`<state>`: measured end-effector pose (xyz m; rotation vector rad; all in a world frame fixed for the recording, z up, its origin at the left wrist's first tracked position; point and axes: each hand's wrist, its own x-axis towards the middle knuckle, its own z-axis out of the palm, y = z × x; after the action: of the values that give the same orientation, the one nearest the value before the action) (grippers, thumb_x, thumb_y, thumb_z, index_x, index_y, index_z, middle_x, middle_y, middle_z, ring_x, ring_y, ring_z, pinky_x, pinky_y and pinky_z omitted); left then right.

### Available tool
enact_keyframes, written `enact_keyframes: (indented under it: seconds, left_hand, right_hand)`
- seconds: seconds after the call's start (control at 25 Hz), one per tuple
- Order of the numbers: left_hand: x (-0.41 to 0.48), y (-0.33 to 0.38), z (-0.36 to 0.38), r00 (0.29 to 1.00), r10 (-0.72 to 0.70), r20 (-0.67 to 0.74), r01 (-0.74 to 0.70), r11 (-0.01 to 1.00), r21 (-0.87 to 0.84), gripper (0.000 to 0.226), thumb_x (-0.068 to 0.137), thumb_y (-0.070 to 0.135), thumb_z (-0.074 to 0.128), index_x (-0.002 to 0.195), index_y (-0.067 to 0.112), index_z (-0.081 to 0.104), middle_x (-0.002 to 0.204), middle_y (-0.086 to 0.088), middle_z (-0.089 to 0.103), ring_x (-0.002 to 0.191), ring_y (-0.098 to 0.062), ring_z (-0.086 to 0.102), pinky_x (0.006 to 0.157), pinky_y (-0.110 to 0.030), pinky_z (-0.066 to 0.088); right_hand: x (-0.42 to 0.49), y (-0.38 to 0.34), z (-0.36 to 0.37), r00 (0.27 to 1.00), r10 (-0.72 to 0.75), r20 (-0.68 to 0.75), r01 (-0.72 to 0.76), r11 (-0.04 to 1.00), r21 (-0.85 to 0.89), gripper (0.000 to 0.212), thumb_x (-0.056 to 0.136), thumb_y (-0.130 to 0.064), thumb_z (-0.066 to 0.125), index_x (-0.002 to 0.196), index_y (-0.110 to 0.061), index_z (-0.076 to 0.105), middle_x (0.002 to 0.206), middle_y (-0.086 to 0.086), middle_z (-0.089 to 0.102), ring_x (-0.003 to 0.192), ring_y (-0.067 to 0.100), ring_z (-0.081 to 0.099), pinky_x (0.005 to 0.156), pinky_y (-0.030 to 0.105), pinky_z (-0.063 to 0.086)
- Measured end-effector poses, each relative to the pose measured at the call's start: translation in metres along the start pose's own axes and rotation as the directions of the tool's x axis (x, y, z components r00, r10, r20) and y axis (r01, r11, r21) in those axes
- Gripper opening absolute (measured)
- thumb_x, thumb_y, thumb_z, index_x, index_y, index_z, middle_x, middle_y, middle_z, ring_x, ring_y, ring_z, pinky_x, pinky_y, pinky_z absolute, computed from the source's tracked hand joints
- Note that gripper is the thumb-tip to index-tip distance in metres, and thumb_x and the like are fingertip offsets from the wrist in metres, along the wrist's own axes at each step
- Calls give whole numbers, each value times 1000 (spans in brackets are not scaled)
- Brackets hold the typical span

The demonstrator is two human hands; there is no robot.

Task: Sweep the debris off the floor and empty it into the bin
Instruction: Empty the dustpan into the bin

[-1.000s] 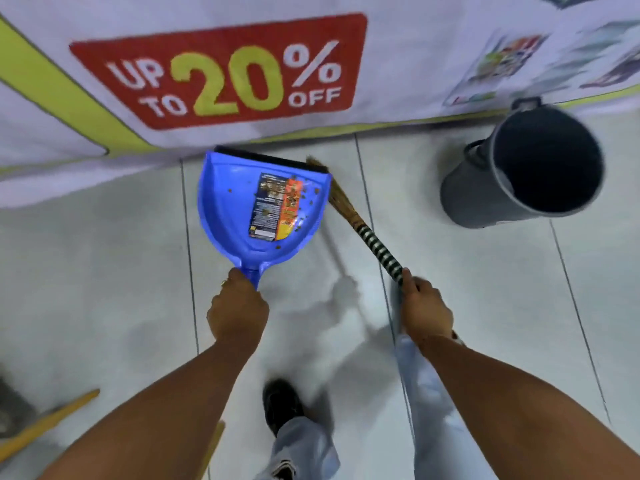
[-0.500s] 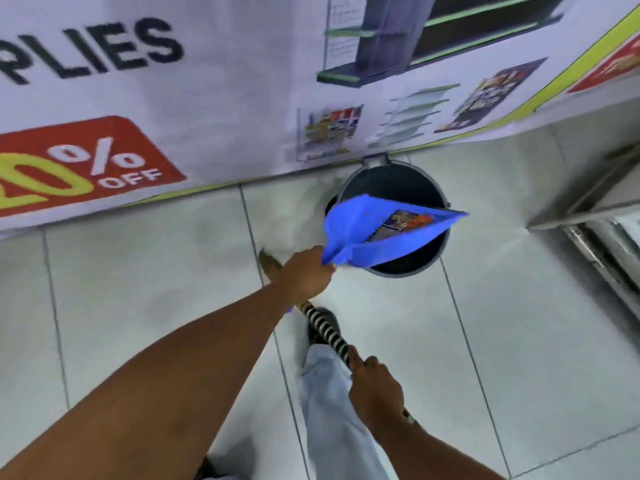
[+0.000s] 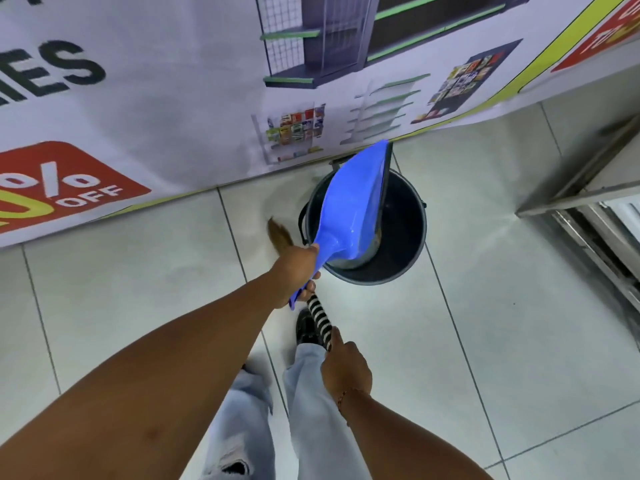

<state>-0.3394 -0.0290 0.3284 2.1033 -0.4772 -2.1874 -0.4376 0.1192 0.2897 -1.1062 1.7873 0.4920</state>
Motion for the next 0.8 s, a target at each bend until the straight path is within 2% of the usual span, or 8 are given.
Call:
enact_keyframes:
  seconds: [0.16,0.24,0.28,0.36,0.4,0.48,0.56,0.8]
  left_hand:
    - [-1,-3,-6,999,22,-38,-19,996,88,39,98,36,36,77,6,47,63,-6,44,45,-17,35,39,-19,31]
    - [-2,-7,-11,987,140,-83,-123,975,183,39,98,36,37,82,3,51,70,-10,50,53,-23,42,51,-26,35]
    - [-4,-14,-18,957,269,-107,-230,932,279,37,98,36,37,91,4,55,76,-11,54,61,-25,47,58,-29,38]
    - [-12,-39,-41,827,543,-146,-432,779,454,32,99,33,39,111,9,56,92,-10,60,80,-27,56,72,-31,42]
    - [-15,-57,-59,776,601,-191,-462,748,476,30,99,28,41,118,8,53,100,-11,60,89,-28,58,78,-33,44]
    - [-16,-98,-102,752,563,-342,-406,805,433,31,95,16,48,124,3,48,114,-17,58,102,-34,57,89,-43,47]
    - [-16,-132,-140,778,442,-445,-309,888,342,34,93,9,51,124,0,46,119,-21,54,106,-39,54,93,-51,46]
    - [-12,-214,-265,785,186,-591,-139,982,125,20,92,9,48,112,7,45,112,-19,53,99,-41,55,90,-51,45]
  right_hand:
    - [2,-18,-8,1000,1,-24,0,1000,10,54,96,-16,36,147,-27,23,126,12,53,115,29,55,93,38,48]
    - [3,-26,-8,999,-1,-49,1,1000,7,55,95,-15,38,147,-25,25,125,13,55,114,30,56,91,38,49]
    - [4,-31,-8,998,2,-59,-2,1000,7,53,94,-15,40,145,-23,29,124,13,56,114,30,56,91,38,48]
    - [6,-45,-4,997,21,-78,-19,1000,22,47,91,-15,45,137,-14,40,122,14,60,114,31,57,91,35,48]
    - [6,-53,1,996,32,-83,-28,999,38,44,89,-14,48,132,-11,46,121,14,62,112,31,58,91,34,48]
    - [3,-71,16,996,22,-85,-18,999,46,44,84,-8,51,127,-10,51,120,12,64,109,31,60,88,32,49]
    - [1,-86,30,998,12,-59,-10,999,39,48,81,-7,50,128,-16,51,121,9,64,108,31,61,87,31,48]
    - [20,-197,68,985,-172,20,172,956,-238,43,84,-17,46,126,-25,51,115,15,65,106,35,61,86,39,50]
